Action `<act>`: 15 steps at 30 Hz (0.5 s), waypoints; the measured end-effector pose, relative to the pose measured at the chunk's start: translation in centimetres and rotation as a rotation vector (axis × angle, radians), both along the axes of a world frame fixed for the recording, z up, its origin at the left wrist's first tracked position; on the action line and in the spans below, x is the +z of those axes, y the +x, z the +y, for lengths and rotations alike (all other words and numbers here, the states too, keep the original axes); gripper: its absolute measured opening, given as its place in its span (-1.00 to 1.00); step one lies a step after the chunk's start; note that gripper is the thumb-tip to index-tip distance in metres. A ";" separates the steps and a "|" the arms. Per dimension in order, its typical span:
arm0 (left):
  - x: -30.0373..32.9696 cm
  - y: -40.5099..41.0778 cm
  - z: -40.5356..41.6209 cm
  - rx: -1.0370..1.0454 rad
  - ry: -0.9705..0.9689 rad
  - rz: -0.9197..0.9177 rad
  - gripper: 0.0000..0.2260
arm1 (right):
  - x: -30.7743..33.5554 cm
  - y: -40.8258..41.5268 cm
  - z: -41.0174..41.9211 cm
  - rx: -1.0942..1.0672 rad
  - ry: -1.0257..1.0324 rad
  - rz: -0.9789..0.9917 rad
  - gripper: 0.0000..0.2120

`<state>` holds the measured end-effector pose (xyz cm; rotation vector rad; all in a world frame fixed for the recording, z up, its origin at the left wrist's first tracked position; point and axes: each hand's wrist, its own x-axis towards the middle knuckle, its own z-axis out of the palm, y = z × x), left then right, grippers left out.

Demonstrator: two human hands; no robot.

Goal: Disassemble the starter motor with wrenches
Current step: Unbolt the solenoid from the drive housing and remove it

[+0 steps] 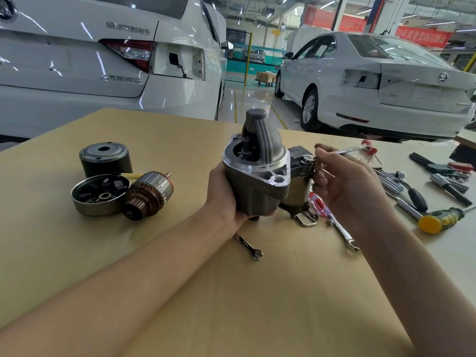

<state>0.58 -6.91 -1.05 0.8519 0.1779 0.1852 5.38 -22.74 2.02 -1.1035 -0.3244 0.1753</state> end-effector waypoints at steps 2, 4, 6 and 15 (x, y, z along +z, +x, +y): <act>0.0 0.0 0.0 -0.001 0.001 0.001 -0.62 | 0.1 -0.1 -0.1 -0.020 0.047 -0.064 -0.91; 0.0 0.0 0.0 -0.002 -0.013 -0.004 -0.62 | 0.2 -0.4 -0.2 -0.047 0.104 -0.147 -0.83; -0.1 0.0 0.0 0.002 -0.024 -0.009 -0.62 | 0.1 -0.8 -0.3 -0.107 0.085 -0.268 -0.72; -0.1 0.0 0.0 -0.002 0.001 0.004 -0.60 | -1.7 -2.2 0.6 -0.695 -0.488 -1.059 -0.70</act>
